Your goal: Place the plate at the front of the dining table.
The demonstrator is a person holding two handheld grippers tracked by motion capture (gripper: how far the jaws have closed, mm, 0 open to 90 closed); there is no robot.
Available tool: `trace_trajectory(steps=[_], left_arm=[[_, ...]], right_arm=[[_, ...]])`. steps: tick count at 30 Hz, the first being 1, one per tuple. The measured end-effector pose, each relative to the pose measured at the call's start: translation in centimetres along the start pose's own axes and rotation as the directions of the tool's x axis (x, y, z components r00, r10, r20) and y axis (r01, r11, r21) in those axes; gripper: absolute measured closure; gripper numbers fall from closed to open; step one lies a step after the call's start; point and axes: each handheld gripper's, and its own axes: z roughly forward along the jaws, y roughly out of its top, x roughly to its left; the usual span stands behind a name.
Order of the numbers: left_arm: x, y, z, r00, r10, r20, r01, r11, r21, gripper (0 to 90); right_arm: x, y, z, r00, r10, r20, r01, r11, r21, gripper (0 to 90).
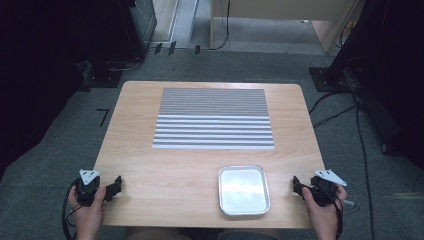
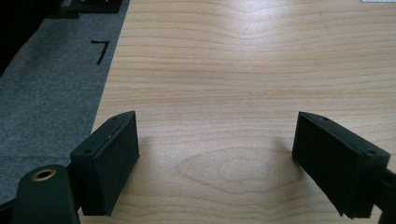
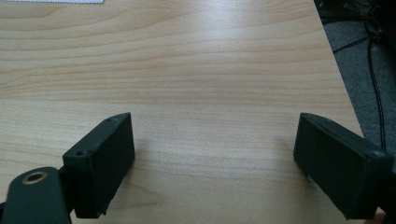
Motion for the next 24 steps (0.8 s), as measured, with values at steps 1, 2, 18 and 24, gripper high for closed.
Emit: trace_trajectory(steps=[1, 2, 18, 24], left_arm=[[0.0, 0.0, 0.0, 1.0000, 0.000, 0.000, 0.000, 1.0000, 0.001, 14.2], [0.0, 0.0, 0.0, 1.0000, -0.001, -0.001, 0.001, 1.0000, 0.001, 14.1], [-0.5, 0.5, -1.0, 0.9990, -0.045, 0.004, 0.045, 0.9982, -0.039, 13.4], [-1.5, 0.7, -1.3, 0.9989, -0.037, 0.029, 0.039, 0.9977, -0.056, 13.5]], right_arm=[[0.0, 0.0, 0.0, 1.0000, 0.000, 0.000, 0.000, 1.000, 0.000, 12.2], [0.0, 0.0, 0.0, 1.0000, 0.000, 0.000, 0.000, 1.000, 0.000, 12.2], [-0.3, -0.2, -0.8, 0.9994, 0.033, 0.006, -0.033, 0.999, -0.032, 13.6], [0.4, 0.1, -1.4, 0.9996, 0.028, -0.002, -0.028, 0.998, -0.060, 13.8]])
